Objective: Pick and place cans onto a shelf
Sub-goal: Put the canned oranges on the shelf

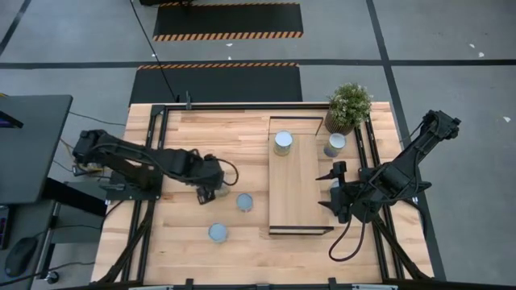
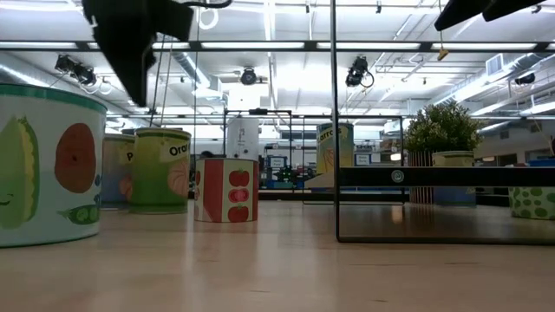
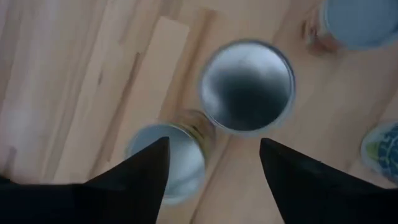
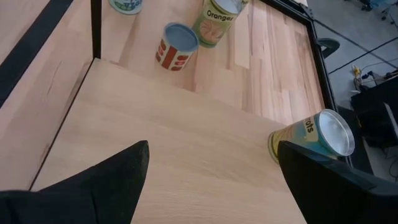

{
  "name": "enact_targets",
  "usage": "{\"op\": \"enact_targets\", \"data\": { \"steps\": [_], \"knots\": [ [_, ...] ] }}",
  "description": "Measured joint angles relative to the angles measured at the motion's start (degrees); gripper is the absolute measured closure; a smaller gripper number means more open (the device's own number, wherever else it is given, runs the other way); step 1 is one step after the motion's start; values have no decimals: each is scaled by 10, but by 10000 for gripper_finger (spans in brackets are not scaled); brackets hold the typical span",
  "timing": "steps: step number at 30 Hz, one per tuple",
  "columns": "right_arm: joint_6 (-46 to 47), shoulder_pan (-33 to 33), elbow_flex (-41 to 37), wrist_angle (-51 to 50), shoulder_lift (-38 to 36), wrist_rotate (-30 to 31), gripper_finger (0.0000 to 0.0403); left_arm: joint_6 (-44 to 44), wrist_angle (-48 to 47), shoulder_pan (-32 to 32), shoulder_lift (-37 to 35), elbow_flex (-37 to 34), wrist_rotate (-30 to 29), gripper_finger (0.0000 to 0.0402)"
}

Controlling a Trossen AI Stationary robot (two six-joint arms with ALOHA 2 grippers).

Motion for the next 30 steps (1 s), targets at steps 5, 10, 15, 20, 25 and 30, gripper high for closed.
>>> {"op": "enact_targets", "data": {
  "steps": [5,10,15,20,25,30],
  "knots": [
    [3,0,0,0,0,-8,40,-56,-19,-14,-5,-10,7,101],
    [11,0,0,-1,0,-7,40,-28,-5,-18,1,-11,15,58],
    [11,0,0,-3,0,-7,40,52,29,-16,28,-16,8,47],
    [11,0,0,-2,0,-7,40,125,41,-16,73,-16,5,47],
    [16,0,0,-2,0,-7,40,134,54,-3,99,-16,15,47],
    [18,0,0,-2,0,-7,40,145,84,2,109,-16,18,47]
  ]
}}
